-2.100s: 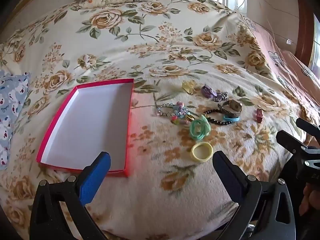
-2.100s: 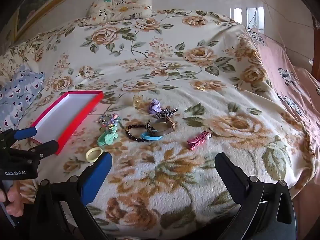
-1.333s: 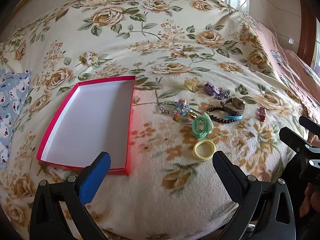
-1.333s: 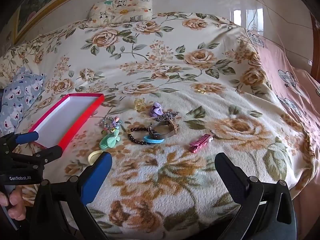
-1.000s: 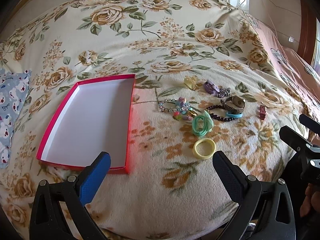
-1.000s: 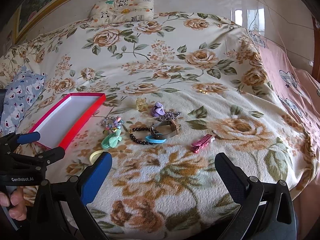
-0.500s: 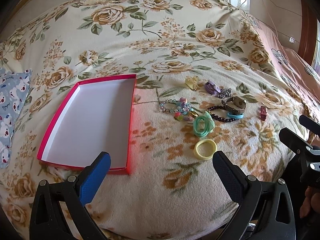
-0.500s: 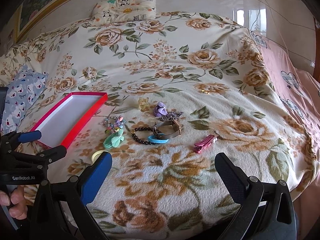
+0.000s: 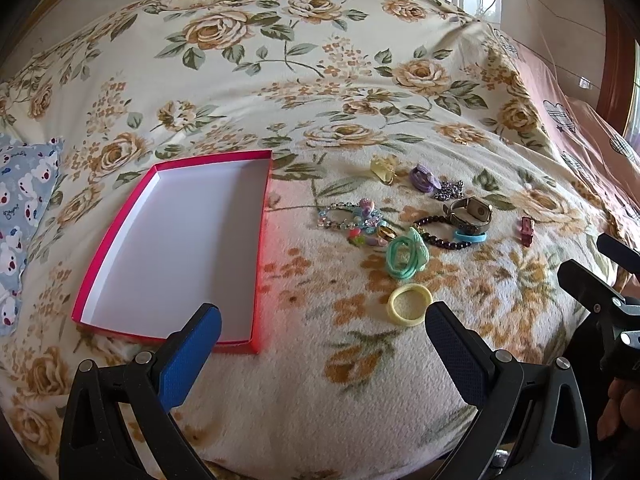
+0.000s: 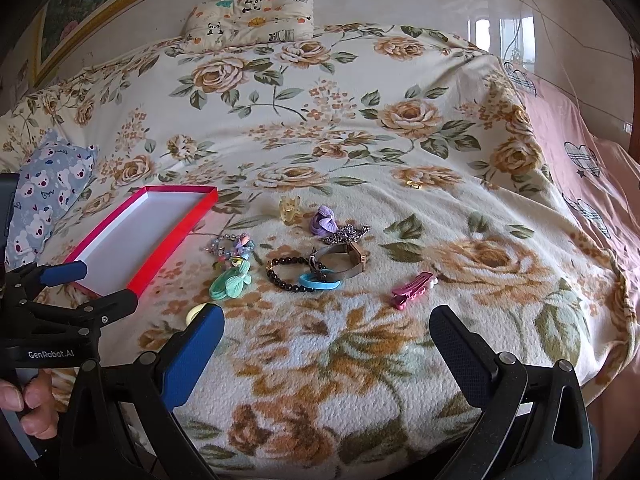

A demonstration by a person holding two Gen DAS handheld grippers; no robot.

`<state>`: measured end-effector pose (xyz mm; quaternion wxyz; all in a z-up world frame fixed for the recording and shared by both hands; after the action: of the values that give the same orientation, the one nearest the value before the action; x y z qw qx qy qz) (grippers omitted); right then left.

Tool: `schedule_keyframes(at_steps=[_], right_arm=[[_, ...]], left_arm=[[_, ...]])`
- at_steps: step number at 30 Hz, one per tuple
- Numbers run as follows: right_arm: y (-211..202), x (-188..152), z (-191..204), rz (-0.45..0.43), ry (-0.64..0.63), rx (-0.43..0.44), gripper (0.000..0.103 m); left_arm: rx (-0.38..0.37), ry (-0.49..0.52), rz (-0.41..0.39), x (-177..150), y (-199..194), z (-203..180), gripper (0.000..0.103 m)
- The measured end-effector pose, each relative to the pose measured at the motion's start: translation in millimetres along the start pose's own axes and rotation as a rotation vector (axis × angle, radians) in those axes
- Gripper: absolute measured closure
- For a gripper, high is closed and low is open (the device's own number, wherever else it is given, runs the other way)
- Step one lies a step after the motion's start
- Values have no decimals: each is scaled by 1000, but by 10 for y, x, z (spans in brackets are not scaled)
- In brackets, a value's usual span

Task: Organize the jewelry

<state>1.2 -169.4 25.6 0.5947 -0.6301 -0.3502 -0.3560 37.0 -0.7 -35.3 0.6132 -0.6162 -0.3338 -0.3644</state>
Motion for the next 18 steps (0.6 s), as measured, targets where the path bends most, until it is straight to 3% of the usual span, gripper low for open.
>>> schedule_keyframes(at_steps=[13, 18], right_arm=[[106, 59, -25, 14, 13, 15, 0], [203, 65, -113, 29, 33, 43, 2]], left_arm=[[-18, -2, 16, 39, 151, -7, 1], [-59, -12, 29, 76, 248, -23, 1]])
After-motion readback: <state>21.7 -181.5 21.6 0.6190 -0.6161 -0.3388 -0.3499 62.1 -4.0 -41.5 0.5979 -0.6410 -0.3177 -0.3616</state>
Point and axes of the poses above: each gripper's, at about its wrist camera, not at the fingertips, and y roughly the way its jaws point, z to its left, x to its top, the point moved 4 cm from there along y, roughly the way its jaws point, and after that the axes turned 15 degrees about -z, right-handed, at the moved point
